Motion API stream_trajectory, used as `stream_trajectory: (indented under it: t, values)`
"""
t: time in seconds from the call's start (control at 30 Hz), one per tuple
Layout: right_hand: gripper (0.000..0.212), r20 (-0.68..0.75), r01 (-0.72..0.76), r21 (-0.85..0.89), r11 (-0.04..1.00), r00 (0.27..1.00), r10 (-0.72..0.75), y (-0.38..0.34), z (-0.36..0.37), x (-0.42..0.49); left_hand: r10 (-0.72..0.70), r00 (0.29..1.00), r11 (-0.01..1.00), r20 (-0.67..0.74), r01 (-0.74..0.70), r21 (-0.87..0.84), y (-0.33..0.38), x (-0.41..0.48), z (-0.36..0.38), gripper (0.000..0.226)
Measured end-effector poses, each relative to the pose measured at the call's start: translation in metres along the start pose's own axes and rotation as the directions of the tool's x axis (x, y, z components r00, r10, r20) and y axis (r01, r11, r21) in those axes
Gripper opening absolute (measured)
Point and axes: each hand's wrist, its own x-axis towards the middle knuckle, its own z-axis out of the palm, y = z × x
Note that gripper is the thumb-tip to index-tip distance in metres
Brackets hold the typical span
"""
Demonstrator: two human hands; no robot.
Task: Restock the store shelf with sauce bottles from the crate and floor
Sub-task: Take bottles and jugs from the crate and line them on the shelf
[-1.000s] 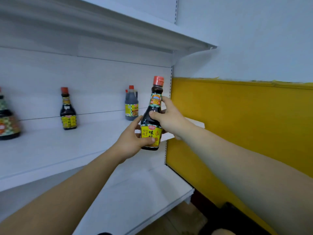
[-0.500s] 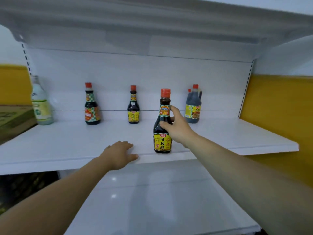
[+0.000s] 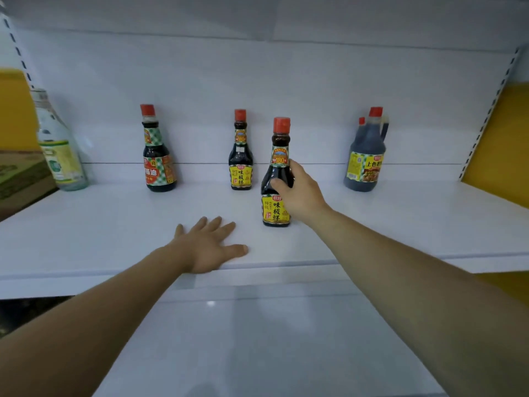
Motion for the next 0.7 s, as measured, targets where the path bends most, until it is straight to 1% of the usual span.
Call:
stream_trajectory:
  t: [0.1,0.2,0.37,0.57,0.7]
  values:
    - [0.038,0.000,0.012,-0.054,0.998,1.000,-0.012,0.011,0.012,0.028,0.000,1.000,1.000,0.001,0.000,0.004,-0.001,0.002,0.004,0.080]
    - [0.042,-0.005,0.000,-0.063,0.998,1.000,0.000,0.024,0.023,0.058,0.008,1.000,1.000,-0.006,-0.008,-0.017,-0.001,0.003,0.005,0.083]
    - [0.046,-0.049,-0.005,-0.062,0.998,0.999,0.002,0.043,0.041,0.095,-0.012,1.000,0.994,0.007,0.013,-0.105,-0.002,0.002,0.005,0.105]
    - [0.047,-0.087,0.038,-0.080,0.996,0.995,-0.045,0.059,0.057,0.125,-0.020,1.000,0.988,-0.012,0.018,-0.153,-0.003,0.002,0.008,0.104]
    - [0.050,-0.096,0.035,-0.068,0.997,0.994,-0.042,0.067,0.065,0.143,-0.016,1.000,0.986,-0.016,0.013,-0.169,-0.004,0.001,0.007,0.104]
